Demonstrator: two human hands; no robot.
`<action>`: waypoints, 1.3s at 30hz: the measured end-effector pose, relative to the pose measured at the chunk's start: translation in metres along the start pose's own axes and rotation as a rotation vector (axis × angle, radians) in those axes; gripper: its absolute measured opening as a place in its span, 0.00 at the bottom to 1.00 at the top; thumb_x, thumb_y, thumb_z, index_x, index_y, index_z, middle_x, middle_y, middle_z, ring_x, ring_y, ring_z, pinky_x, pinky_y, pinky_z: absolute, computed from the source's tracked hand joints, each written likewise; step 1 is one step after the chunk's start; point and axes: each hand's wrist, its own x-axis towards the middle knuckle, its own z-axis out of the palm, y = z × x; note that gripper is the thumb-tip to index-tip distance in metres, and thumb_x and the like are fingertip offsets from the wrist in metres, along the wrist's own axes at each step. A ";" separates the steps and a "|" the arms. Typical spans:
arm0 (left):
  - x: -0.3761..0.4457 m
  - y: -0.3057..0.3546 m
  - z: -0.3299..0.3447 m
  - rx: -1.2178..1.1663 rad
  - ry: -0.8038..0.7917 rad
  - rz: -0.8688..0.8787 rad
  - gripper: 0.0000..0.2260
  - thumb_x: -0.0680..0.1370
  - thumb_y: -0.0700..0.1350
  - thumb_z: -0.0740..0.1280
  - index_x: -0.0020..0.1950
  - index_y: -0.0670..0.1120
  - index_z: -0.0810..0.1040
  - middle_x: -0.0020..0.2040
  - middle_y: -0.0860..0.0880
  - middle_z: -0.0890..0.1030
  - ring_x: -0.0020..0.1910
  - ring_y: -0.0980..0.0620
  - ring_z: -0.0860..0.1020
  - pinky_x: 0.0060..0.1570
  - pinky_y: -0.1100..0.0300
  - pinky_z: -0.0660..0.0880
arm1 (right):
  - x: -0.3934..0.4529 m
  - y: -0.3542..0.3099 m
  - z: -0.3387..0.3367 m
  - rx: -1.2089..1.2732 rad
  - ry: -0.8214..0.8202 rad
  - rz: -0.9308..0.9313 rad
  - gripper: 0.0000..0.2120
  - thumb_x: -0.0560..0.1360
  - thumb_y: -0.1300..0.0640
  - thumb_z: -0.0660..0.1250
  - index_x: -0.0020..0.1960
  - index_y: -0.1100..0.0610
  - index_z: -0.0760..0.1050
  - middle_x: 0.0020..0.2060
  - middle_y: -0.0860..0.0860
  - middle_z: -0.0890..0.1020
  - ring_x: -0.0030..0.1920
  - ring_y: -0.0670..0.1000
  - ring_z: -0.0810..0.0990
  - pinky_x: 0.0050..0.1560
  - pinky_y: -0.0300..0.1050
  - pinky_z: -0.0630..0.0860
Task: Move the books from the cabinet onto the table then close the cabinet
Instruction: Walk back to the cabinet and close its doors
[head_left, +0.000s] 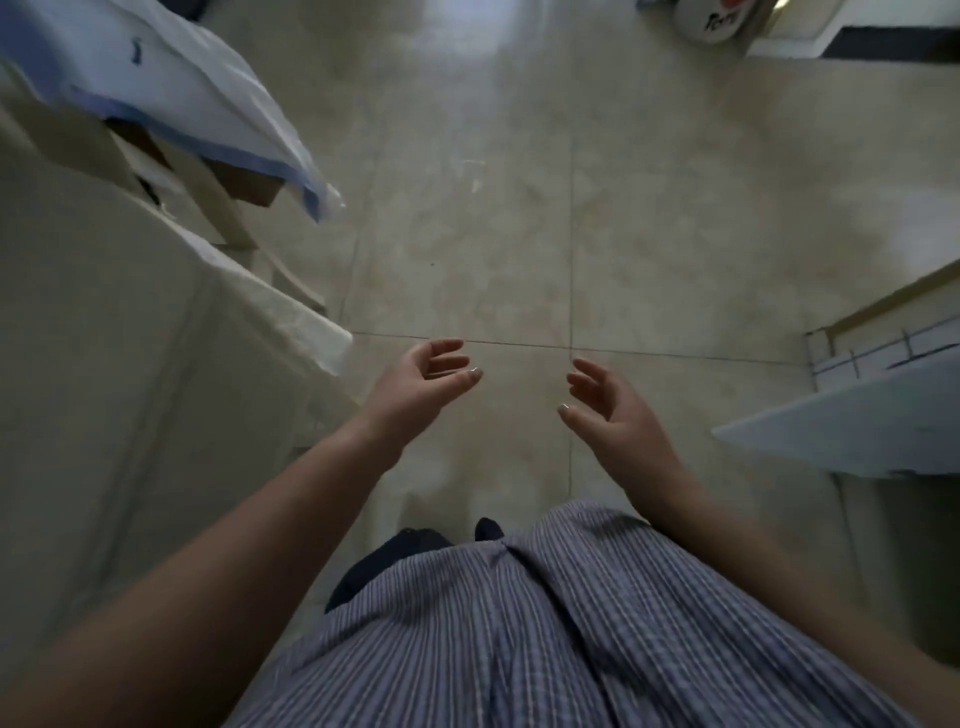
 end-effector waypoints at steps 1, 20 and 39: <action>0.002 0.008 0.027 0.019 -0.041 0.006 0.21 0.75 0.45 0.69 0.67 0.47 0.71 0.60 0.49 0.78 0.56 0.54 0.78 0.48 0.62 0.73 | -0.007 0.009 -0.023 0.016 0.037 0.017 0.26 0.75 0.60 0.67 0.71 0.53 0.65 0.67 0.53 0.74 0.65 0.47 0.72 0.64 0.44 0.71; 0.019 0.074 0.376 0.371 -0.628 0.039 0.19 0.75 0.46 0.70 0.64 0.49 0.73 0.61 0.49 0.79 0.58 0.52 0.78 0.61 0.54 0.73 | -0.106 0.143 -0.276 0.319 0.674 0.216 0.24 0.75 0.61 0.66 0.70 0.54 0.66 0.65 0.52 0.74 0.67 0.49 0.72 0.68 0.47 0.69; 0.133 0.283 0.552 0.386 -0.757 0.799 0.22 0.75 0.44 0.69 0.69 0.47 0.70 0.62 0.52 0.77 0.63 0.56 0.76 0.64 0.54 0.72 | -0.035 0.053 -0.460 0.250 1.005 -0.020 0.23 0.77 0.52 0.64 0.70 0.43 0.62 0.70 0.43 0.69 0.69 0.38 0.67 0.67 0.40 0.67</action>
